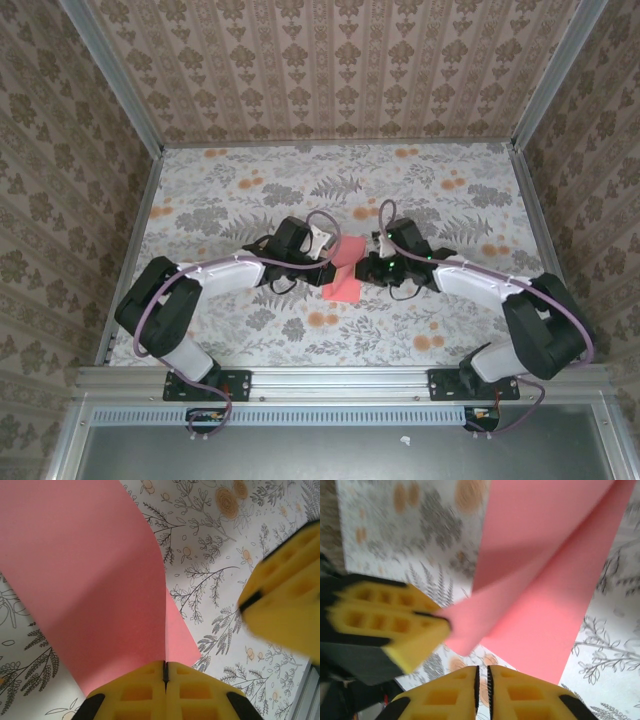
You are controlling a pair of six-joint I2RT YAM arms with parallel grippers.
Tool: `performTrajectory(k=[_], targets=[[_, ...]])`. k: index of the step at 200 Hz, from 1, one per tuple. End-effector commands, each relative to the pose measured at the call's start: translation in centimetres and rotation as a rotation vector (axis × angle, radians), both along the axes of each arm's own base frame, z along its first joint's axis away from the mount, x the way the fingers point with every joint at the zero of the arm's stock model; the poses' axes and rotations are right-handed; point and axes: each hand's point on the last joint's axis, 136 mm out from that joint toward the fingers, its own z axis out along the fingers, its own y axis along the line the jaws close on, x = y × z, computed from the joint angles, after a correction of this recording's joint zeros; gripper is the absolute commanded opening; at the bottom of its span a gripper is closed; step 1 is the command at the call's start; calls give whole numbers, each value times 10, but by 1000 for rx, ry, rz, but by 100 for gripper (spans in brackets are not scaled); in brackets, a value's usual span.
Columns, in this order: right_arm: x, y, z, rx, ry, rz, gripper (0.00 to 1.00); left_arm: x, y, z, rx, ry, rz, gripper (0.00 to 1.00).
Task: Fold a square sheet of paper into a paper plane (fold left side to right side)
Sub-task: Fold the triangle a second time at the center of the table.
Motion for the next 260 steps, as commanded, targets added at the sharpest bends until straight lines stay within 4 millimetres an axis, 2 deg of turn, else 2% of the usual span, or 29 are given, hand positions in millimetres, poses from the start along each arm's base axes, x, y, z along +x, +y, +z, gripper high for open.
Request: performTrajectory(k=[1,43,115,162,209,260], targets=[[-1,5,-20,-24,22,-5,12,-2,4,-2,-9,28,-2,0],[-13,14,-46,-76,100,41,10,1,13,-8,30,30,10,0],[-31,3,-73,-157,201,59,10,2,16,-13,74,31,-5,0],[-30,-10,-69,-254,179,90,10,5,16,-11,73,25,-9,1],[-24,-10,-61,-274,150,125,11,6,10,-9,60,32,-27,2],[-21,-10,-62,-285,149,140,10,8,11,-15,82,35,-32,2]])
